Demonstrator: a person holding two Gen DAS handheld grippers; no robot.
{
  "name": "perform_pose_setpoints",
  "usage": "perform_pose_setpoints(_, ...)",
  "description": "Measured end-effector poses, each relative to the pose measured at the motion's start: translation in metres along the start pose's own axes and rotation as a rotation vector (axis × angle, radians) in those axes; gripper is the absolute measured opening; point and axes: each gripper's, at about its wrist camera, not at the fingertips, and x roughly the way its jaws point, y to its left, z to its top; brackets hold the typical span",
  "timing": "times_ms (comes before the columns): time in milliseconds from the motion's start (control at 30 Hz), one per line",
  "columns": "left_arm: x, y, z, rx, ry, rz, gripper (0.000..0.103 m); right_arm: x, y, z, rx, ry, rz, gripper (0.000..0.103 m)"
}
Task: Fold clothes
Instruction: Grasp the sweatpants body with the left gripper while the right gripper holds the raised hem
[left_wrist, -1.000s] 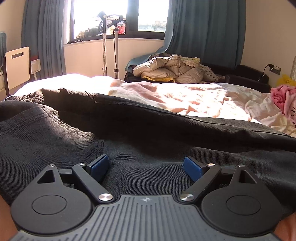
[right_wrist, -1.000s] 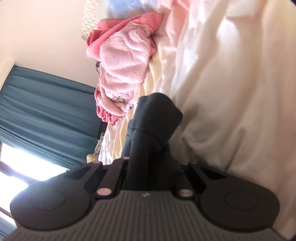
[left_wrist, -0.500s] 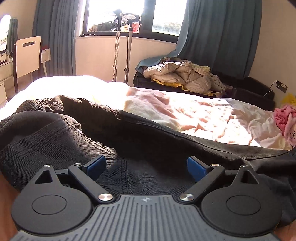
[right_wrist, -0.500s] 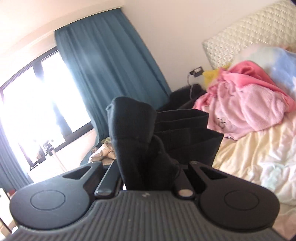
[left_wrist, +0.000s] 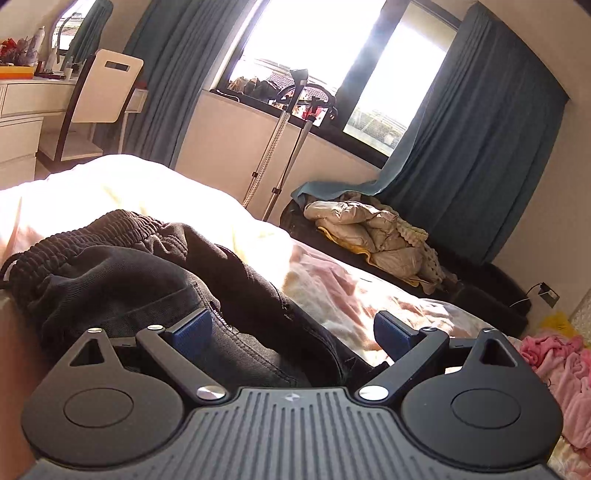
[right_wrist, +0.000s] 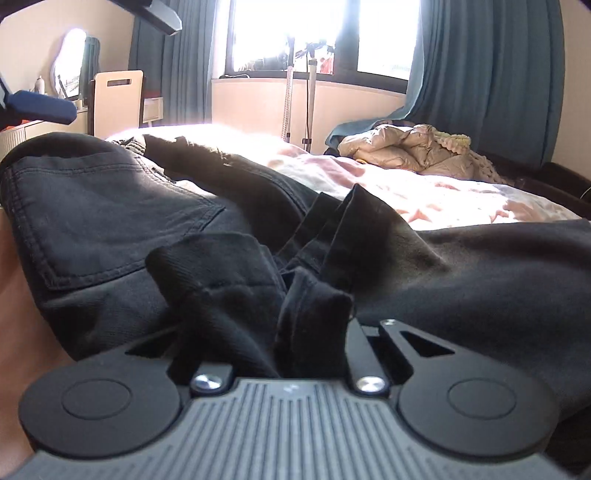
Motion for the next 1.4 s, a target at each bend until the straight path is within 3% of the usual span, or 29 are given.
perform_pose_setpoints(33,0.002,-0.001,-0.001,-0.005,0.009,-0.012,0.095,-0.005,-0.001,0.003,0.019,0.0,0.019,0.018)
perform_pose_setpoints(100,0.005,-0.006,-0.005,0.006,0.021,-0.046,0.095,-0.022,0.004,0.009,0.006,0.022,0.074,0.039)
perform_pose_setpoints(167,0.006,-0.014,-0.009,0.047,0.021,-0.056,0.095,-0.04,0.011,0.014,-0.025,0.051,0.136,0.05)
perform_pose_setpoints(300,0.008,-0.025,-0.02,0.107,0.032,-0.083,0.094,-0.094,-0.002,0.005,0.004,0.041,0.26,0.063)
perform_pose_setpoints(400,0.013,-0.033,-0.032,0.143,0.064,-0.12,0.09,-0.133,-0.036,-0.02,0.08,-0.062,0.209,0.072)
perform_pose_setpoints(533,0.017,-0.051,-0.053,0.243,0.122,-0.15,0.073,-0.145,-0.11,-0.051,0.456,-0.096,-0.065,0.072)
perform_pose_setpoints(600,0.016,-0.06,-0.064,0.3,0.135,-0.17,0.067,-0.149,-0.133,-0.053,0.497,-0.165,-0.206,0.072)
perform_pose_setpoints(667,0.013,-0.07,-0.076,0.377,0.133,-0.191,0.063,-0.148,-0.149,-0.054,0.546,-0.193,-0.271,0.073)
perform_pose_setpoints(733,0.008,-0.077,-0.086,0.442,0.123,-0.213,0.063,-0.136,-0.16,-0.062,0.604,-0.148,-0.26,0.073)
perform_pose_setpoints(867,0.0,-0.088,-0.101,0.522,0.111,-0.259,0.063,-0.101,-0.173,-0.085,0.664,0.037,-0.223,0.073)
perform_pose_setpoints(1100,0.003,-0.098,-0.119,0.597,0.133,-0.267,0.065,-0.103,-0.178,-0.088,0.732,0.007,-0.191,0.076)
perform_pose_setpoints(1267,0.014,-0.106,-0.136,0.704,0.141,-0.197,0.063,-0.101,-0.174,-0.087,0.732,0.005,-0.189,0.08)
perform_pose_setpoints(1400,0.025,-0.102,-0.139,0.693,0.182,-0.178,0.057,-0.1,-0.174,-0.087,0.747,-0.007,-0.186,0.082)
